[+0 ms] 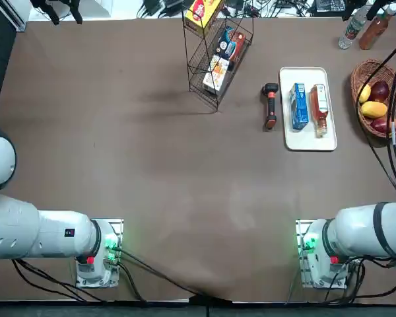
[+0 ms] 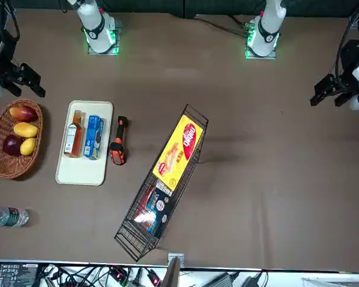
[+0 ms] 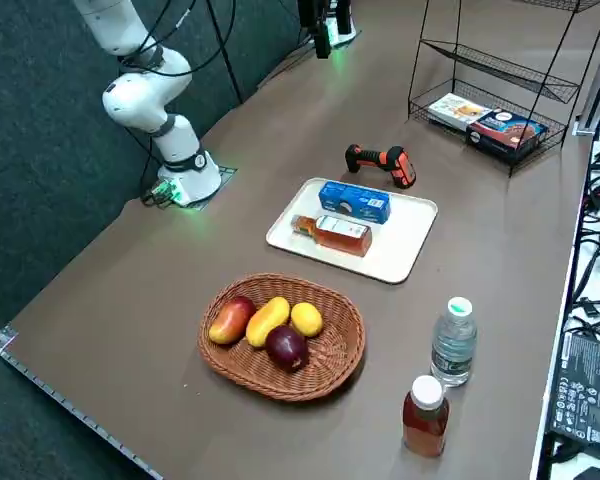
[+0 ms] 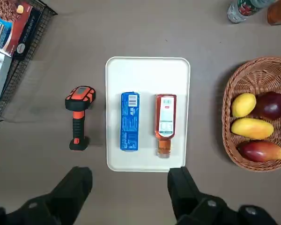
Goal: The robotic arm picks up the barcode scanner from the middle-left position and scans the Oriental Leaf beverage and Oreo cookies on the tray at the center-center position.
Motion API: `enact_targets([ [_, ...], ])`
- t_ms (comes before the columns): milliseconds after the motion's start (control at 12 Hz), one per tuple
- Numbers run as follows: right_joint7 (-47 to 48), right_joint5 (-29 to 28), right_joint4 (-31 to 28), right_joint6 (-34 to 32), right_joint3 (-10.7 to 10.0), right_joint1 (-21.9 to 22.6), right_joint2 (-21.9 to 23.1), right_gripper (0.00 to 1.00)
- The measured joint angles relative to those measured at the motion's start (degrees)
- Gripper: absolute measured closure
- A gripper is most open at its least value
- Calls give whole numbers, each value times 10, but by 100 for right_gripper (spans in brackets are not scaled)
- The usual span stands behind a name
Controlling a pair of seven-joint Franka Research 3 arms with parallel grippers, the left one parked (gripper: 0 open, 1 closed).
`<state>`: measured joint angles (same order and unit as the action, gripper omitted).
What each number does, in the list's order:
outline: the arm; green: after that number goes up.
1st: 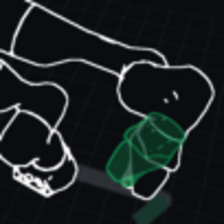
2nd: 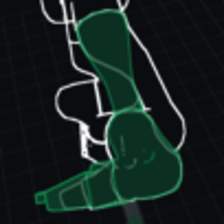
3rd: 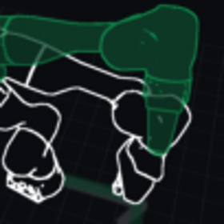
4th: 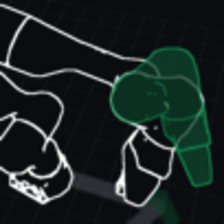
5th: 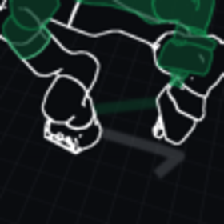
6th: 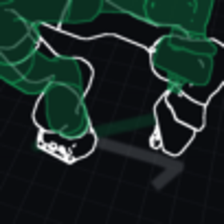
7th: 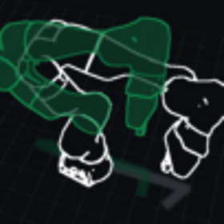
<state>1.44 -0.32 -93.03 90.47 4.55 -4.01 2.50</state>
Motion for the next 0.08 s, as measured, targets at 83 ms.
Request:
enact_targets([
  [83, 0, 0, 0, 2, 1, 0, 0, 0],
])
